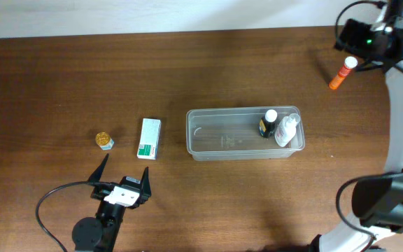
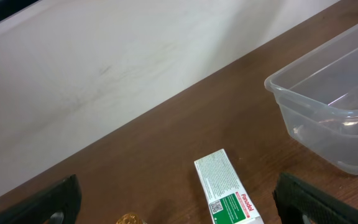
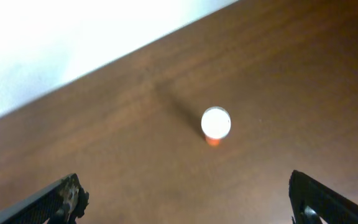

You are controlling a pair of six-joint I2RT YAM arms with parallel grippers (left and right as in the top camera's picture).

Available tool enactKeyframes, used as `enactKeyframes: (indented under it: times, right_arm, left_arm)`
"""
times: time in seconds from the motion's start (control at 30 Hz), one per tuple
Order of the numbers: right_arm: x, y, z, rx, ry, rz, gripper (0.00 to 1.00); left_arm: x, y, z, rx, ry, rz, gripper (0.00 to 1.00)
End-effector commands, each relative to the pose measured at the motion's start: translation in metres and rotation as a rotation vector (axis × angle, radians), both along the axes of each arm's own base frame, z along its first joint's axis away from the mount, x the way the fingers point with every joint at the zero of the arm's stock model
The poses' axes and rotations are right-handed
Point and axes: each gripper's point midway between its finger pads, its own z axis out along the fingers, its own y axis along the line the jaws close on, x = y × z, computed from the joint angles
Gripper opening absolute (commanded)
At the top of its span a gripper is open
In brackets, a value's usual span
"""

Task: Pack container
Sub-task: 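Move the right gripper to the orange tube and grasp it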

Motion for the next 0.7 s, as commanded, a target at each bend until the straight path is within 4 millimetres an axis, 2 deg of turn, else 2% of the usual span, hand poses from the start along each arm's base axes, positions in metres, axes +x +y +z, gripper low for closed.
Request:
enactKeyframes:
  times: [0.0, 0.17, 0.2, 0.37, 0.5, 0.67]
  right_arm:
    - [0.018, 0.002, -0.014, 0.115, -0.030, 0.061, 0.98]
    - [0.038, -0.007, -0.045, 0.076, -0.005, 0.120, 0.98]
    - [0.041, -0.008, -0.061, 0.081, 0.027, 0.125, 0.98]
    - [0.047, -0.013, -0.102, 0.106, 0.095, 0.116, 0.99]
    - [0.051, -0.020, -0.121, 0.107, 0.117, 0.107, 1.00]
    - [0.054, -0.029, -0.133, 0.104, 0.124, 0.091, 0.88]
  left_arm:
    - [-0.001, -0.001, 0.000, 0.005, -0.003, -0.008, 0.99]
    - [-0.001, -0.001, 0.000, 0.004, -0.003, -0.009, 0.99]
    - [-0.001, -0.001, 0.000, 0.004, -0.003, -0.009, 0.99]
    - [-0.001, -0.001, 0.000, 0.004, -0.003, -0.009, 0.99]
    - [-0.001, -0.001, 0.000, 0.005, -0.003, -0.008, 0.99]
    - [-0.001, -0.001, 0.000, 0.004, -0.003, -0.009, 0.99]
